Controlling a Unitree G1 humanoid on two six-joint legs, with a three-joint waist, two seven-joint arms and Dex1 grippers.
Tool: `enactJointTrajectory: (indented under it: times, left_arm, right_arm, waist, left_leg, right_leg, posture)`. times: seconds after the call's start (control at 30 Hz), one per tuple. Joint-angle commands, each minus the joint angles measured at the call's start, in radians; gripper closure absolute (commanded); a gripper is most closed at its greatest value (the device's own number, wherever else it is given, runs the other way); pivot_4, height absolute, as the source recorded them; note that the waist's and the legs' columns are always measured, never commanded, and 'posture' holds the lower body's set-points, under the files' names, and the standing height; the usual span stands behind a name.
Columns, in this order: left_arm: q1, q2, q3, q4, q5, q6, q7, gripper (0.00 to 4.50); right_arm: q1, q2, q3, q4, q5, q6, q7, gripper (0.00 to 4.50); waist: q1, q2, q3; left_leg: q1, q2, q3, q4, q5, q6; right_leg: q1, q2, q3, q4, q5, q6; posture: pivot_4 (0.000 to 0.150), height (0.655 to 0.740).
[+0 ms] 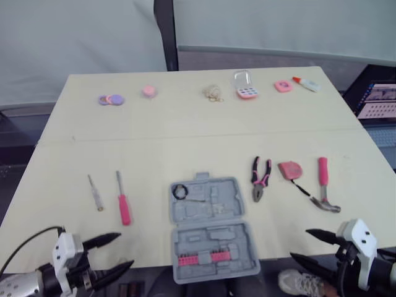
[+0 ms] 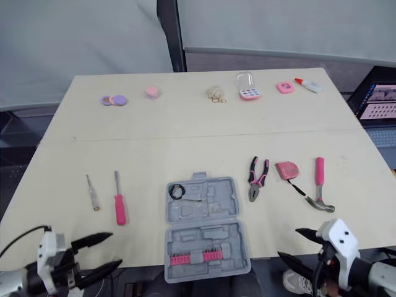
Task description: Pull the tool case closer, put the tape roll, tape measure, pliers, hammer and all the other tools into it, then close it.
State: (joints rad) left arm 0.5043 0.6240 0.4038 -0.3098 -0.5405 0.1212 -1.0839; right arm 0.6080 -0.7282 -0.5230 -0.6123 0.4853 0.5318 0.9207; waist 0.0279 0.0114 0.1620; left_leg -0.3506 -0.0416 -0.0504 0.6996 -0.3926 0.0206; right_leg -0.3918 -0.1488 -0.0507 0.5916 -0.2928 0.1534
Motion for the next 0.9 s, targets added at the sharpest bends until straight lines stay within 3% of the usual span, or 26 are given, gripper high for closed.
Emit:
enactJointTrajectory:
  times: [0.03,0.4,0.57,0.9]
  left_arm:
    - [-0.092,0.046,0.002,-0.090,-0.068,0.047,0.013,0.00]
    - [-0.275,0.078,-0.126,-0.079,-0.040,0.060,-0.014,0.00]
    - [-0.330,0.068,-0.173,-0.076,-0.014,0.060,0.007,0.00]
    - [-0.324,0.060,-0.201,-0.143,-0.010,0.083,0.065,0.00]
  right_arm:
    - [-0.068,-0.014,-0.029,-0.015,0.000,0.053,-0.086,0.10]
    - [-0.327,-0.054,0.105,0.060,-0.064,0.273,-0.276,0.10]
    - [-0.477,-0.063,0.180,0.185,-0.082,0.371,-0.328,0.10]
    - [-0.733,-0.046,0.288,0.460,-0.161,0.357,-0.381,0.10]
  waist:
    - [-0.001,0.000,0.000]
    - [-0.014,0.004,-0.002]
    - [-0.007,0.004,-0.002]
    - [-0.010,0.005,-0.002]
  left_leg:
    - [0.000,0.000,0.000,0.000,0.000,0.000]
    - [0.001,-0.003,0.005,0.000,0.000,0.000]
    - [0.001,-0.003,0.005,0.000,0.000,0.000]
    - [0.001,-0.003,0.005,0.000,0.000,0.000]
  right_leg:
    - [0.000,0.000,0.000,0.001,0.000,0.000]
    - [-0.002,0.001,-0.003,0.002,0.000,0.001]
    - [-0.002,0.001,-0.003,0.003,0.000,0.001]
    - [-0.003,0.001,-0.004,0.003,0.000,0.001]
  posture:
    - [0.150,0.7400]
    - [0.150,0.7400]
    - [0.150,0.7400]
    - [0.150,0.7400]
